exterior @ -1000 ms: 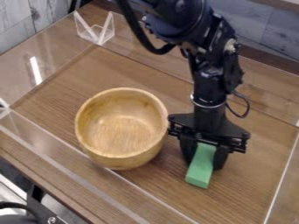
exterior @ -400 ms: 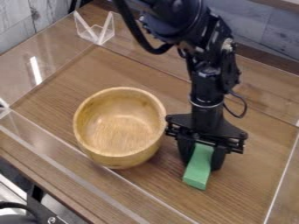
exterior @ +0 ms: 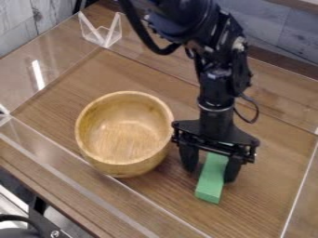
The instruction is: Move green stick from inside the wooden bowl to the table next to it
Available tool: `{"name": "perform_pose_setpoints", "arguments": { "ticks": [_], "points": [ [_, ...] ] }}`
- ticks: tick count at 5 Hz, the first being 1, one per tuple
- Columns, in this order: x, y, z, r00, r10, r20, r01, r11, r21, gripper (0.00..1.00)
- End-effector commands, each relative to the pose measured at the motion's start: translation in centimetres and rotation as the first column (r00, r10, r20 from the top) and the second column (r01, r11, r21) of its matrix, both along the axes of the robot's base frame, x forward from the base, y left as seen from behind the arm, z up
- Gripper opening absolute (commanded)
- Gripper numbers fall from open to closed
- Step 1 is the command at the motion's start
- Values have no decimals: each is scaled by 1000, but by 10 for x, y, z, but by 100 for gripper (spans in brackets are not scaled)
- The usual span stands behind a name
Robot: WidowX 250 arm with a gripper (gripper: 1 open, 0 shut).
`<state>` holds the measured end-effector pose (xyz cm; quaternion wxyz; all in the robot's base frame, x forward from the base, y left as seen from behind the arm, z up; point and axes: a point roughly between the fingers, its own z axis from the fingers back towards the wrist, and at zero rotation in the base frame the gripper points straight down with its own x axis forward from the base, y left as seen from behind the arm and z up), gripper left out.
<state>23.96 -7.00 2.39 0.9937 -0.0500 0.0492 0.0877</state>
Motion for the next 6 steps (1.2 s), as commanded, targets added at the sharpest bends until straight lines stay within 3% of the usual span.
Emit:
{"name": "perform_pose_setpoints", "arguments": {
  "ticks": [1, 2, 3, 4, 6],
  "points": [
    [11, 6, 28, 998, 14, 69, -14, 1000, -11, 100],
    [11, 21, 56, 994, 32, 106, -29, 999, -27, 100],
    [14, 45, 82, 989, 52, 139, -49, 998, -26, 100],
    [18, 74, 96, 985, 72, 155, -69, 997, -24, 100],
    [17, 23, 79, 983, 46, 179, -41, 999, -28, 100]
  ]
}}
